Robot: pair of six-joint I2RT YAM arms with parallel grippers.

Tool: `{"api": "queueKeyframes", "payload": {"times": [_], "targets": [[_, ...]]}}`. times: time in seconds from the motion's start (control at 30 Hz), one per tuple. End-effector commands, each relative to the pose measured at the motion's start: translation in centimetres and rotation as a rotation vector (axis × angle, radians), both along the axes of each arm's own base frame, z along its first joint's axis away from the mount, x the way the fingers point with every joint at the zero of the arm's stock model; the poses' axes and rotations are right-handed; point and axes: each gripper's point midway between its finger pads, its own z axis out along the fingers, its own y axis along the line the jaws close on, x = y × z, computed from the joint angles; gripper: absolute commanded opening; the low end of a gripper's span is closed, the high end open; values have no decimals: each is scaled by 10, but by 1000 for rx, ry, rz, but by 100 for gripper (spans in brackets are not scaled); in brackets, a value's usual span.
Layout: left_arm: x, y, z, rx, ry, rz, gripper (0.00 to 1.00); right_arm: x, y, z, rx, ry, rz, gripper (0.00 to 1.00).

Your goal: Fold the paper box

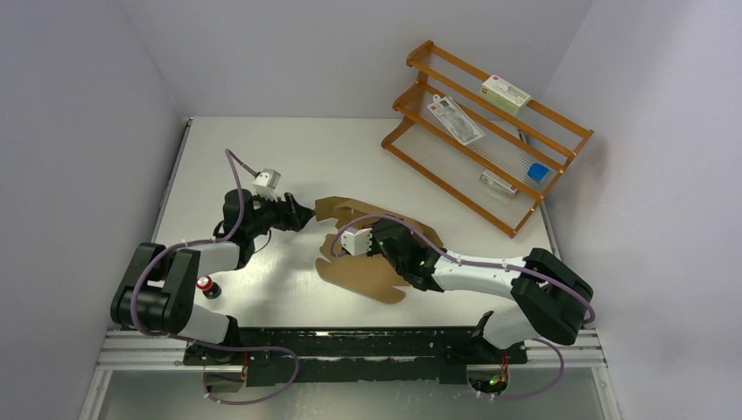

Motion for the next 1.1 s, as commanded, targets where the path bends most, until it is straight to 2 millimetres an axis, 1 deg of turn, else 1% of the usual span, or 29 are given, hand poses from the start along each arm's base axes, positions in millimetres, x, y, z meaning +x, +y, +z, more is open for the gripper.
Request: {"api": "queueKeyframes", "payload": {"times": [0.0,0.13,0.3,0.33,0.43,0.5,0.6,0.7,0.83,0.93,1.07], "targets": [[9,-23,23,-2,-115,-107,77,-3,-2,2,9,-7,-10,0],[15,-30,13,15,-98,-118,72,-2,-6,3,-9,-32,-26,0],[22,-38,5,10,-89,-147,65,-5,-5,5,-13,-45,-16,0],[22,-40,4,8,-89,-156,63,-5,-5,4,-17,-45,-16,0],[23,-47,-1,9,-85,-186,53,-5,-4,4,-18,-40,-16,0],[24,-51,-3,16,-84,-197,51,-6,-4,3,-20,-38,-15,0],[29,-51,-7,28,-83,-185,49,-7,-4,3,-21,-37,-10,0],[30,-54,-9,24,-79,-196,39,-7,-4,3,-22,-39,-13,0],[21,-58,-8,23,-91,-216,25,-7,-4,5,-16,-46,-18,0],[11,-59,-7,24,-96,-221,7,-7,-4,6,-18,-54,-18,0],[-6,-60,0,4,-105,-213,5,-8,-4,8,-19,-64,-18,0]]}}
